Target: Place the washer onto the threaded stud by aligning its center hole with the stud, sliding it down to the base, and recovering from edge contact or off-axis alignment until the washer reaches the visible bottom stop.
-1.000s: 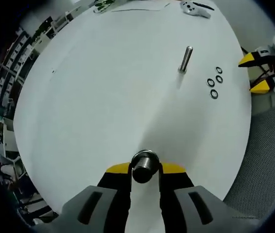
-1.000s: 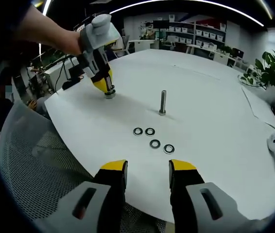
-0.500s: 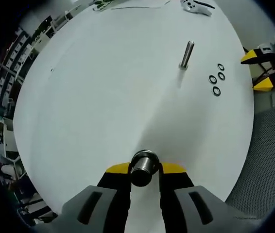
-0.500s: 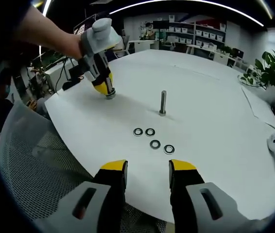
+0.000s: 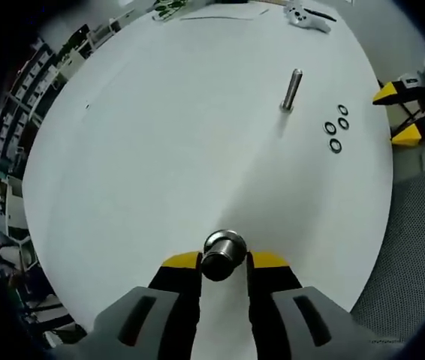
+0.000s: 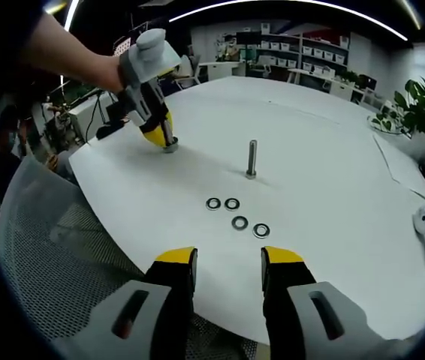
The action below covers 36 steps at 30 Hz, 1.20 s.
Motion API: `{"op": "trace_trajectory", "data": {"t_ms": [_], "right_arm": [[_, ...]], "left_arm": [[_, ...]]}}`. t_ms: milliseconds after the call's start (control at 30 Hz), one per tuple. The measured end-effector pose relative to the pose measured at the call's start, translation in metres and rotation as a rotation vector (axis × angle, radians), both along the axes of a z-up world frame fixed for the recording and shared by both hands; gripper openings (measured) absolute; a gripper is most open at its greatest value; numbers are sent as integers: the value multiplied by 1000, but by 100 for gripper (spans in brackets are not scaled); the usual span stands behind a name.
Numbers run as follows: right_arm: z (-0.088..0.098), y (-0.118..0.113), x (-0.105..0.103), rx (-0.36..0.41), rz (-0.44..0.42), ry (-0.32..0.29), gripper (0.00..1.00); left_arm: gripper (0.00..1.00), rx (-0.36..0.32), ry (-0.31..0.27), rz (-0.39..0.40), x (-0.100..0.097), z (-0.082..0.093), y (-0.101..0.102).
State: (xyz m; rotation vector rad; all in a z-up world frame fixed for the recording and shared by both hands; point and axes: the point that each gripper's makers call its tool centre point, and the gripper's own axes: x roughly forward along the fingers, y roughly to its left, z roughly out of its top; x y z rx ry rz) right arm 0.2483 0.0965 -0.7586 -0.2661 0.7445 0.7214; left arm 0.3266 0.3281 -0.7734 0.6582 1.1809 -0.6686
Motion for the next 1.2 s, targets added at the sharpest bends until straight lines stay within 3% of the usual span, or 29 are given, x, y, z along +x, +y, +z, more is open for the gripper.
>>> {"op": "trace_trajectory", "data": {"t_ms": [100,300,667,767,1200], "right_arm": [[0,0,-1,-2,3,1,37],[0,1,-2,-5,11,5,36],[-1,3,-3,-8,32,7,36],[-2,3,-4,-9,36,10,36],[-2,5,-5,-8,52,6,36]], "left_arm": [[29,-22,-14,37,0,3,2],[29,-58,-45,74,-7,7,6],[29,-97,-71,175,-38,9,26],[30,-124,-72,210,-45,10,25],[31,-237,-196,317,-71,25,14]]}}
